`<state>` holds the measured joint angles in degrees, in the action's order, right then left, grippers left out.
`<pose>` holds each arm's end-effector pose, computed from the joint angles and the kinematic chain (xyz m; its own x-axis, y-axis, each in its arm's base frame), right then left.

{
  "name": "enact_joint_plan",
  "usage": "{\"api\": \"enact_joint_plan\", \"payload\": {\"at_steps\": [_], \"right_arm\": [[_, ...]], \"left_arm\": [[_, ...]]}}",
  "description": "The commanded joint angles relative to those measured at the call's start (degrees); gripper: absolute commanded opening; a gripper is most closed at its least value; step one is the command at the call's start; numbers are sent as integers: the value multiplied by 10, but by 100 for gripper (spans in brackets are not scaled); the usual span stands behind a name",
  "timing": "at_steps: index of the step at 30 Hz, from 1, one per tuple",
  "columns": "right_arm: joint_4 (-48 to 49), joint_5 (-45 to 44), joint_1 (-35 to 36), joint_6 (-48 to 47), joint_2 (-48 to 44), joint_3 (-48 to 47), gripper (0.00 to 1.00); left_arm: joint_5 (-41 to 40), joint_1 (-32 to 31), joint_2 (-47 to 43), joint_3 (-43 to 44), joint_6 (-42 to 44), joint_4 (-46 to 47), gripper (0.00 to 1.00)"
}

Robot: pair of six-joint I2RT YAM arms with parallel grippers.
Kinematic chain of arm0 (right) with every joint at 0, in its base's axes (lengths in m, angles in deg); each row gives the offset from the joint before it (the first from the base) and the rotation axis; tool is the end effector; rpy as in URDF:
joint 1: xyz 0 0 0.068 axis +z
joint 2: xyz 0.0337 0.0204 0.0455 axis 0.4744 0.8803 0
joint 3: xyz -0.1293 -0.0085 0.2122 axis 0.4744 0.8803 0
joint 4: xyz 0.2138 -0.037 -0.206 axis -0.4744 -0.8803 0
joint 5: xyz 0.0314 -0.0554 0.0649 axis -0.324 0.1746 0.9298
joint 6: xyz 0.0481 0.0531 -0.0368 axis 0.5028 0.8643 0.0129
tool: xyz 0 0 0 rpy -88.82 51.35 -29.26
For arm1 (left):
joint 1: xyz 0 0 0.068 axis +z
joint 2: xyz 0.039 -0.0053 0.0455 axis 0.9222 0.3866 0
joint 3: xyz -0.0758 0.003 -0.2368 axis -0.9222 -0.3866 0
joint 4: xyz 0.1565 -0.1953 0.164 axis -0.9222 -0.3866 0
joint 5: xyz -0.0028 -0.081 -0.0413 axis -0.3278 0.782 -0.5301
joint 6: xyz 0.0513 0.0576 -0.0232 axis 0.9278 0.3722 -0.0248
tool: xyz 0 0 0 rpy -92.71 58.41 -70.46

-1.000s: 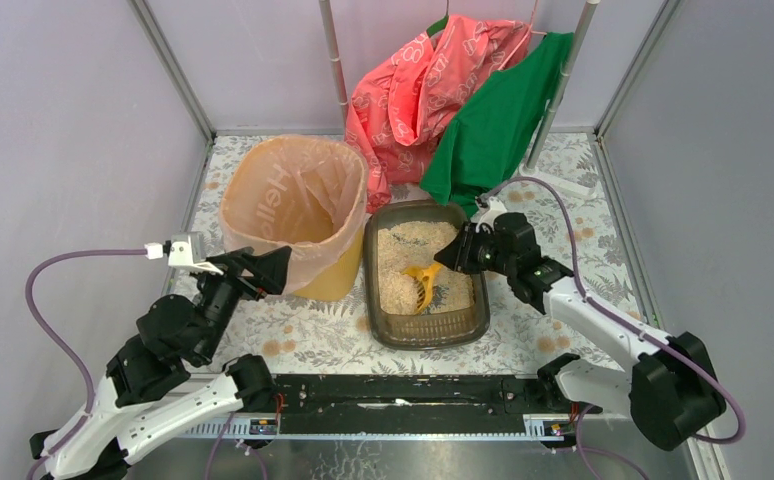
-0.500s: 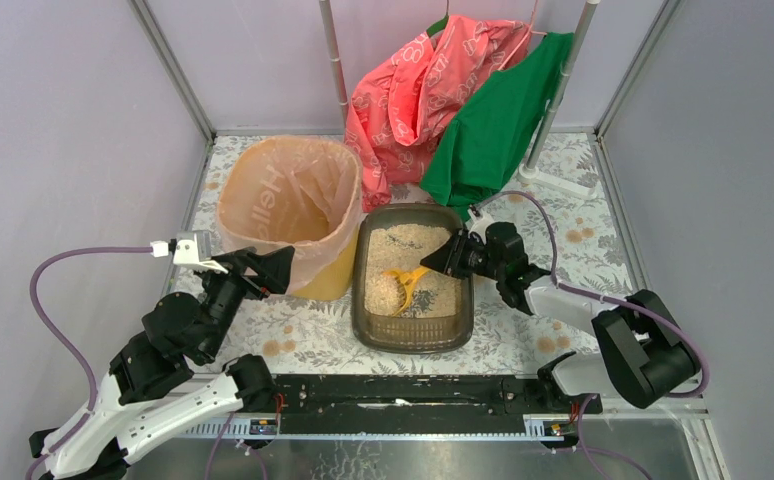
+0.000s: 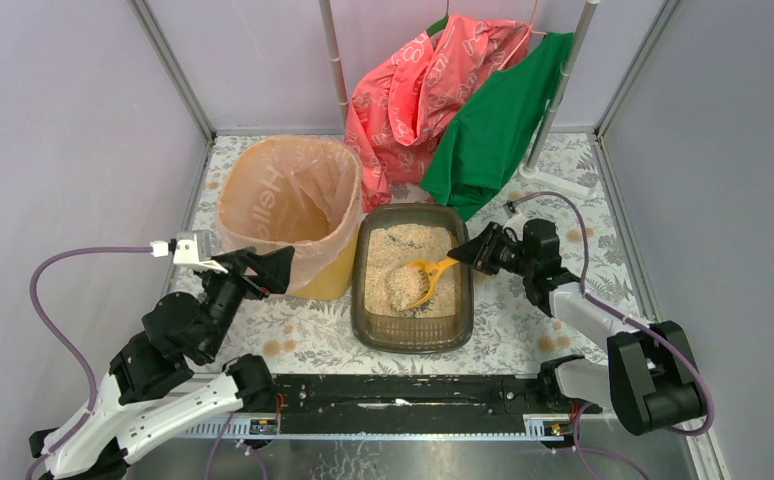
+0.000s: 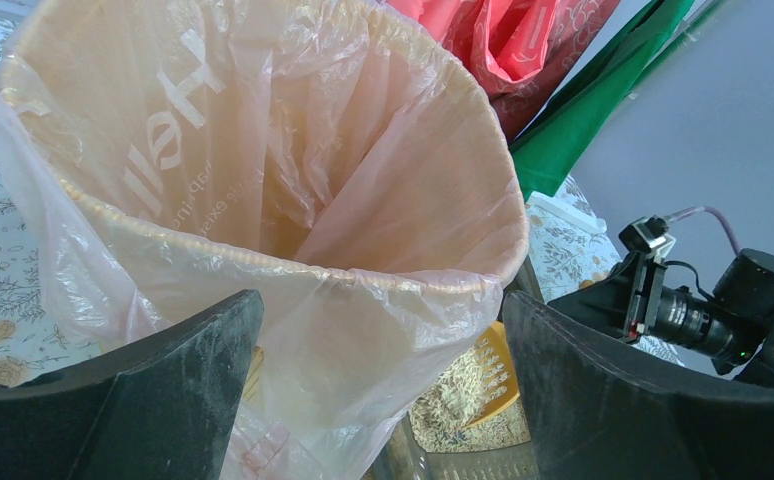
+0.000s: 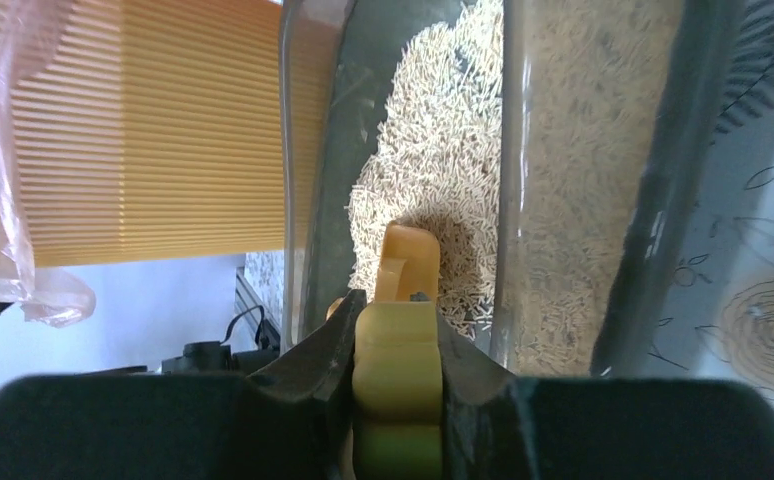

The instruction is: Clean the litter box

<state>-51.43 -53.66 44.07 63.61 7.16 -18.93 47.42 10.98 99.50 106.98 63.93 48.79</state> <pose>0.2838 0.1210 0.1372 -0.7426 0.4135 -0.5269 -0.2925 0.5075 0.8105 0.1132 -0.0874 0.3744 -0.1297 -0.3941 -0.9099 0.2321 0.8800 -0.4143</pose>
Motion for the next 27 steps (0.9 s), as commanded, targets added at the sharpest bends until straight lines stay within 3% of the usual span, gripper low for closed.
{"api": "enact_joint_plan", "payload": {"at_steps": [1, 7, 13, 20, 27], "right_arm": [[-39, 27, -19, -37, -30, -47, 0], [-200, -41, -7, -169, -50, -120, 0], [-376, -252, 104, -304, -56, -229, 0], [-390, -375, 174, -330, -41, -279, 0], [-367, -377, 195, -331, 7, -315, 0]], "left_arm": [[3, -4, 0, -7, -3, 41, 99], [0, -4, 4, -7, 1, 42, 99], [2, -4, 17, -15, 4, 61, 99], [4, -4, 22, -19, 4, 68, 99], [-9, -4, 11, -13, 9, 53, 99]]}}
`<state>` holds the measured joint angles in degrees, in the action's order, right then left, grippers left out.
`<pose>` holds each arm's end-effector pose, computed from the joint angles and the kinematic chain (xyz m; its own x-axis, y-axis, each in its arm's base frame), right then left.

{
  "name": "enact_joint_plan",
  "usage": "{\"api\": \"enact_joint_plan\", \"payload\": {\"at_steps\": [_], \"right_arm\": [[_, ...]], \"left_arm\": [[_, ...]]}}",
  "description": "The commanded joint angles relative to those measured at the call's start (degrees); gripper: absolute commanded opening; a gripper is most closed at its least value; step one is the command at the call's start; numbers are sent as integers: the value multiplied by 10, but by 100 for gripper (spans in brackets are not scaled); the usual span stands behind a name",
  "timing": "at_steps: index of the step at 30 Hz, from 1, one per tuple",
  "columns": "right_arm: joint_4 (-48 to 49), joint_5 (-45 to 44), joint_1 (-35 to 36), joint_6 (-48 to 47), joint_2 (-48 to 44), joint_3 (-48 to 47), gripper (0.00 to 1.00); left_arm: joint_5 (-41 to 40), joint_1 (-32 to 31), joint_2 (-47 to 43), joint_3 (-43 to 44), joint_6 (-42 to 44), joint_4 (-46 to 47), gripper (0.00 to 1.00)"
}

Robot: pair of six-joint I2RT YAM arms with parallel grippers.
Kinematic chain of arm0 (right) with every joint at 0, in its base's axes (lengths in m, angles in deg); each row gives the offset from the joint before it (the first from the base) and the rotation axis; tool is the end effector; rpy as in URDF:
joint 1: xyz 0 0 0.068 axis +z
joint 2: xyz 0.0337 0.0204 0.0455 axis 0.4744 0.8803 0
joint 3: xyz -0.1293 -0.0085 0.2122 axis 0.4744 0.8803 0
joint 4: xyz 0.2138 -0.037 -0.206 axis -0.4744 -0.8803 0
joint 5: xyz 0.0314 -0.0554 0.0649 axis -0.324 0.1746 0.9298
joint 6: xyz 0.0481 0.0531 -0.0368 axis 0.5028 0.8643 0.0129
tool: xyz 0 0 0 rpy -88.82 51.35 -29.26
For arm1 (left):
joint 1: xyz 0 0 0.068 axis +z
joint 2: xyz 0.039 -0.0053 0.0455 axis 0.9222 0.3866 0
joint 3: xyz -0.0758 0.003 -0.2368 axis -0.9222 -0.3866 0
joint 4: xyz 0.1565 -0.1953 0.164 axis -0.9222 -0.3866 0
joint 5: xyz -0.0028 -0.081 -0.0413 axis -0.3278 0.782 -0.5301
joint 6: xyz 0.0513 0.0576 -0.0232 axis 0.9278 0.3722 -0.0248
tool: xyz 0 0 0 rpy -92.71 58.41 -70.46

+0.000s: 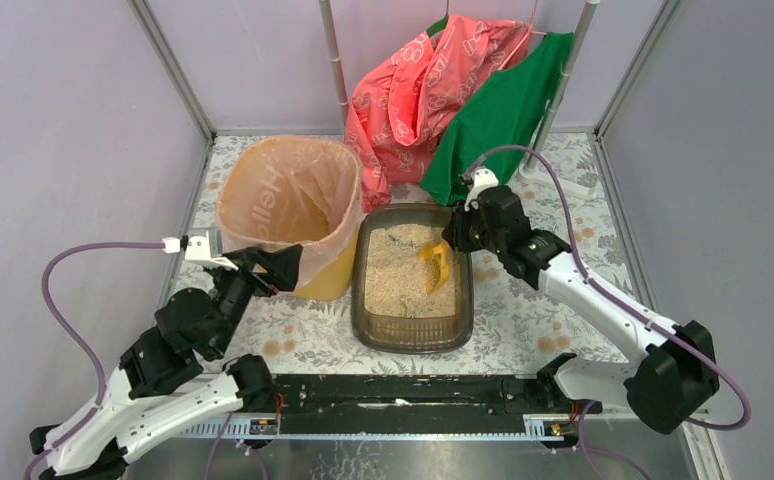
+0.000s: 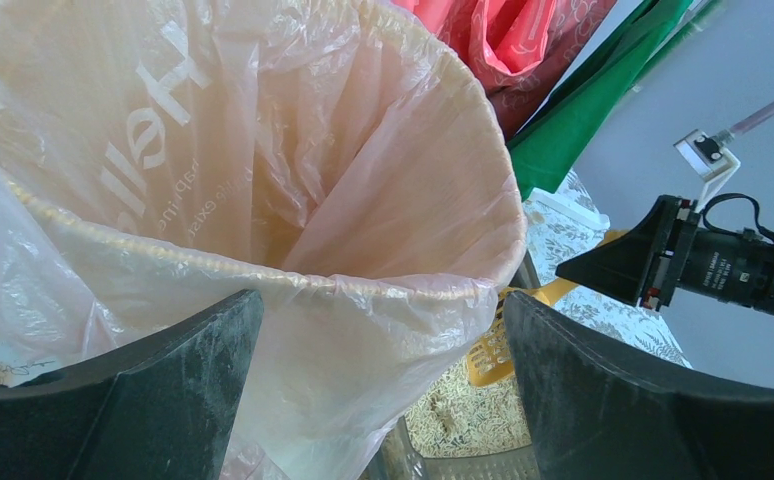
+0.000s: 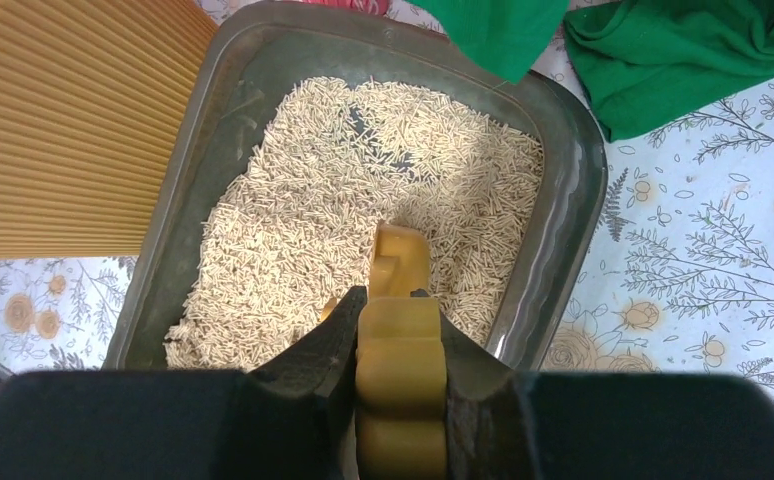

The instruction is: Clean the litter box

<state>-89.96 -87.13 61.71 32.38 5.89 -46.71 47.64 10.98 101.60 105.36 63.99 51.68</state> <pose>0.2918 0.1937 0.2480 -0.5207 -0.0268 -0.8533 -0.4395 0.8653 0.2410 0.1214 -0.0999 0.3663 -0.1384 -0.3818 -0.9138 0.2323 0.8845 -0.4047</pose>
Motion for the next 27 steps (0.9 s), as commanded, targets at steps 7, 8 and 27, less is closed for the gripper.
{"api": "enact_joint_plan", "payload": {"at_steps": [7, 8, 27], "right_arm": [[3, -49, 30, -30, 29, -93, 0], [1, -48, 31, -31, 28, -98, 0], [102, 22, 90, 68, 85, -8, 0]], "left_arm": [[-18, -4, -24, -1, 7, 17, 99], [-19, -4, -26, -1, 7, 16, 99], [-24, -4, -59, -8, -5, -6, 99]]}}
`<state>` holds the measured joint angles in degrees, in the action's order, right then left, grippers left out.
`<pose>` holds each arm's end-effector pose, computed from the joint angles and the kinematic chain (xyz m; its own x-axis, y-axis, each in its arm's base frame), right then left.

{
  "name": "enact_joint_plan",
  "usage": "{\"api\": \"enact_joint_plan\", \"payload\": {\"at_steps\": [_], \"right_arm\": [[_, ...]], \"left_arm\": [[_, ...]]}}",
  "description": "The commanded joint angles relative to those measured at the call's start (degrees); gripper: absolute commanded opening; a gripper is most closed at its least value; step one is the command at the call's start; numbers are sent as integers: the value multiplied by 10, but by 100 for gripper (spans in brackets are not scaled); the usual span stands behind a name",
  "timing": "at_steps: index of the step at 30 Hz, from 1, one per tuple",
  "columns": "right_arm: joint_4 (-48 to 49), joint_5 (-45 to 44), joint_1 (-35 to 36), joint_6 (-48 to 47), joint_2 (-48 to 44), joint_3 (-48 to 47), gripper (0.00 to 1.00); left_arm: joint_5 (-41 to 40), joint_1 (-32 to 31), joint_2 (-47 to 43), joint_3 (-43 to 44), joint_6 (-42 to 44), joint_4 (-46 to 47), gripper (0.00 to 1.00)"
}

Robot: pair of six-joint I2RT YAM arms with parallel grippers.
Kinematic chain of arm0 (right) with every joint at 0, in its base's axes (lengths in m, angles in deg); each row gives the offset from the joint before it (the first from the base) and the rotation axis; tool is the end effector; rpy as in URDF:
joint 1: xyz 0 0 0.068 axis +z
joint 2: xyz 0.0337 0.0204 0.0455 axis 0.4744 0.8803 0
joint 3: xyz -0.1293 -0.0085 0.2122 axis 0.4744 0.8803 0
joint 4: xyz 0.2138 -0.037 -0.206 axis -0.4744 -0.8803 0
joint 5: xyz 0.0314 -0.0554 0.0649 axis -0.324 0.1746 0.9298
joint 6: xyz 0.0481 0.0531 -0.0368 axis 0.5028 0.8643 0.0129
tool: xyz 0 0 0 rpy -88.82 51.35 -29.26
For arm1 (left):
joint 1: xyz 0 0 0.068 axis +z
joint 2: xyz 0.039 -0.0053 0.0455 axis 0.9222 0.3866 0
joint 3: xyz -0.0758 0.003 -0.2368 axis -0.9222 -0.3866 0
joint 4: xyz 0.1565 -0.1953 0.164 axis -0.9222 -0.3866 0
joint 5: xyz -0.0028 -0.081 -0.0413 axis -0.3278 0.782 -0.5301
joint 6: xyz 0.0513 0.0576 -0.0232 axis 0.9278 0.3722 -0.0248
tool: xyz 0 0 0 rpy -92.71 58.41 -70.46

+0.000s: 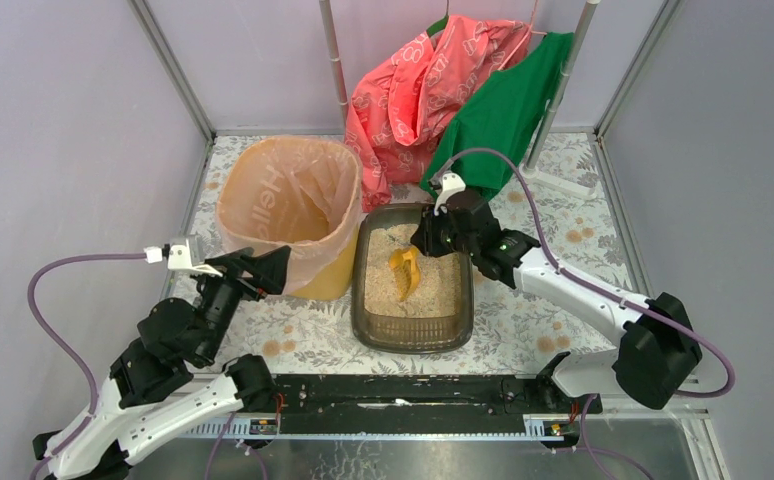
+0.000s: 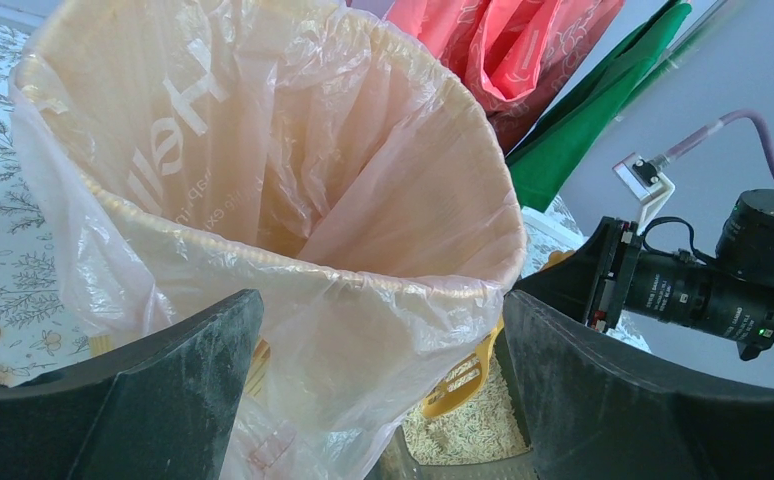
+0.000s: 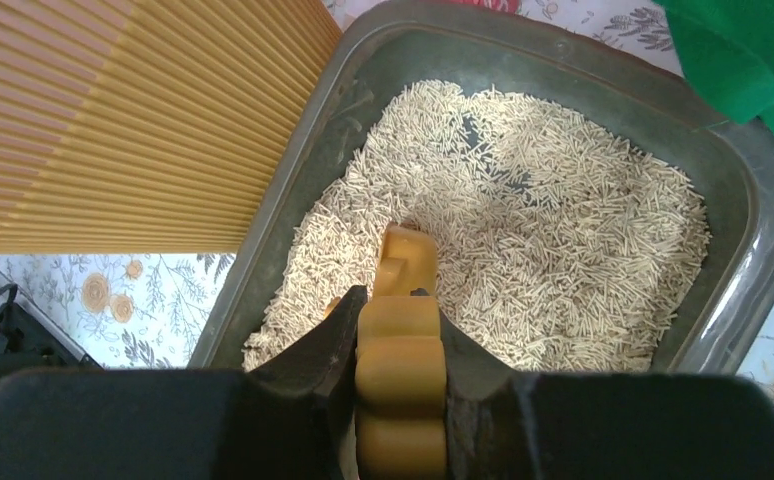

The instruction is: Clean the litter box

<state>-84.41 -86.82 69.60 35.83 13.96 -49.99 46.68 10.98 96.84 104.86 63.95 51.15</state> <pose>0.2848 0.2521 0.2356 -0.5373 -0.0436 -0.8423 -0.5286 0.7956 0.2960 0.1108 -0.0825 0.3721 -0.0989 -0.4333 -0.8958 0.2330 0.8651 -0.4442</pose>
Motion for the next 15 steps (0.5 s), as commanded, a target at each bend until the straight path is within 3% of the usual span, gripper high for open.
{"api": "enact_joint_plan", "payload": {"at_steps": [1, 6, 15], "right_arm": [[52, 19, 11, 38, 3, 36, 0], [108, 47, 7, 83, -6, 99, 0], [337, 189, -53, 254, -16, 263, 0]], "left_arm": [[-14, -4, -14, -1, -6, -4, 99], [-17, -4, -29, 3, -11, -21, 99], [-10, -4, -28, 10, -20, -30, 99]]}}
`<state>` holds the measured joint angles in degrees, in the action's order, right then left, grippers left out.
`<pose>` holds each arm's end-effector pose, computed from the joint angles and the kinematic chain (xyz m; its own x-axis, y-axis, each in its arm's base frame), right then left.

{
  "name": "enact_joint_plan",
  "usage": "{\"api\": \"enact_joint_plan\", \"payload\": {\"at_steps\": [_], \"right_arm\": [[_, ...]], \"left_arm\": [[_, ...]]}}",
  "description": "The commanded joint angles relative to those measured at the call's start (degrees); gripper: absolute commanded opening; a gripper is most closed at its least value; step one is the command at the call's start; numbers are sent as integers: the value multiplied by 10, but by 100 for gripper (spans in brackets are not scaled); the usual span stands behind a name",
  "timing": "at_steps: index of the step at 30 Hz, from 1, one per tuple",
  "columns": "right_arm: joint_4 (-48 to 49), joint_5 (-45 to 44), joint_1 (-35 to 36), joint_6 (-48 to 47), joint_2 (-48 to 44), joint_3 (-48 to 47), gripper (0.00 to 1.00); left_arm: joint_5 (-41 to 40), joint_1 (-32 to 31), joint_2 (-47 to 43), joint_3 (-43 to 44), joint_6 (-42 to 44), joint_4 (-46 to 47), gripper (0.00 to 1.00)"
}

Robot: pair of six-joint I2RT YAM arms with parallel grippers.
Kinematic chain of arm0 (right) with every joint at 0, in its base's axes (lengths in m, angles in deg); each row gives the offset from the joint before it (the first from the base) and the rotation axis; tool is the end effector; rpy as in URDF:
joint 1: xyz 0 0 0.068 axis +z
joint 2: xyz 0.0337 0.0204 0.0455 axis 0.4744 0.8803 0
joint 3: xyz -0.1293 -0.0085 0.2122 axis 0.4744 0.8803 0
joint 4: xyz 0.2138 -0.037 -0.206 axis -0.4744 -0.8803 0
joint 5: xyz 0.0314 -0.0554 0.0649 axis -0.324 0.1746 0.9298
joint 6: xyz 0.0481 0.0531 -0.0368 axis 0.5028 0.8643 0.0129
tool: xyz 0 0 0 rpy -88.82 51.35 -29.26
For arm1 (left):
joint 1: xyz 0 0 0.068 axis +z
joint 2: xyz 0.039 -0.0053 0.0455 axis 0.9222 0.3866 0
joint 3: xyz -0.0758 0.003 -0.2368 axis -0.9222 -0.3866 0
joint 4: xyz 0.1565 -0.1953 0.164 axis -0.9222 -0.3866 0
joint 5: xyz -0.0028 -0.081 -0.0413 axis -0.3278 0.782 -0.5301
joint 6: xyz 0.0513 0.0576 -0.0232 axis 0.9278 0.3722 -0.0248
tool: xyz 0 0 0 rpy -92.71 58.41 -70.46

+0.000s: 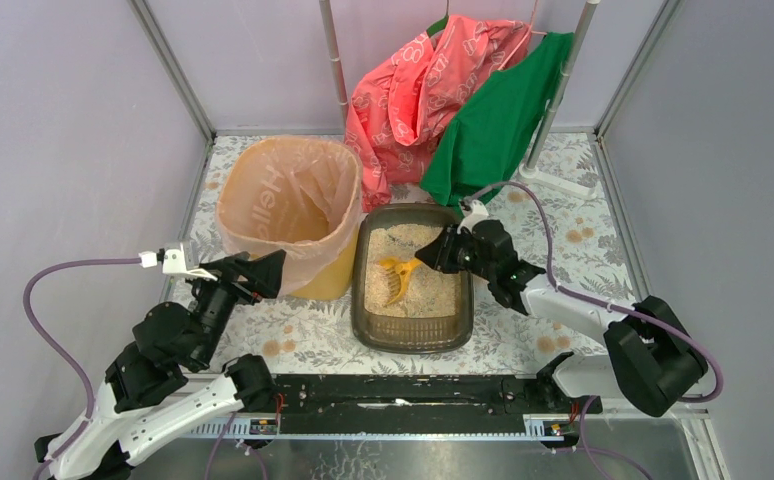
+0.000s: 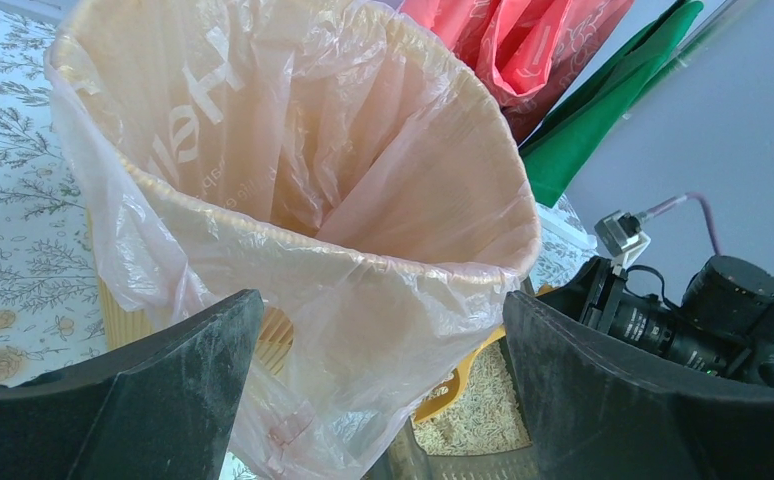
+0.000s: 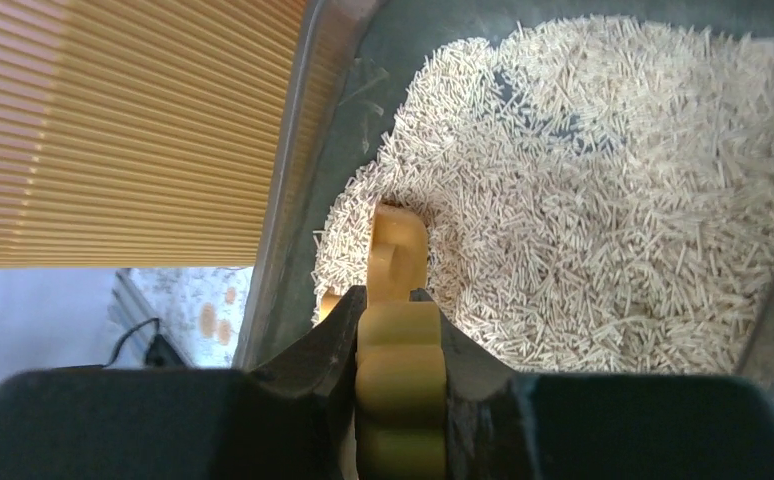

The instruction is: Clean the litter box

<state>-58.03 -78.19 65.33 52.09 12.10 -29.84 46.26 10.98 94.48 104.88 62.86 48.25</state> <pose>0.2730 0.2208 0.1648 -0.6239 0.2380 -0.7443 -0.4443 0.6755 0.5884 0.1050 -0.0732 0.3702 -0.1046 -0.4438 -0.8900 0.2224 0.8618 -0.4558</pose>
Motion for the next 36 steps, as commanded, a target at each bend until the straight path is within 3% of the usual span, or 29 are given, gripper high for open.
{"api": "enact_joint_plan", "payload": {"at_steps": [1, 10, 17, 36], "right_arm": [[92, 112, -16, 106, 2, 76, 0], [269, 186, -65, 233, 7, 162, 0], [279, 214, -92, 259, -23, 164, 0], [191, 255, -195, 226, -104, 167, 0]], "left_arm": [[-5, -4, -4, 10, -10, 0, 99], [6, -4, 2, 11, -17, 5, 99], [7, -4, 0, 10, -16, 6, 99], [5, -4, -1, 7, -11, 9, 99]]}}
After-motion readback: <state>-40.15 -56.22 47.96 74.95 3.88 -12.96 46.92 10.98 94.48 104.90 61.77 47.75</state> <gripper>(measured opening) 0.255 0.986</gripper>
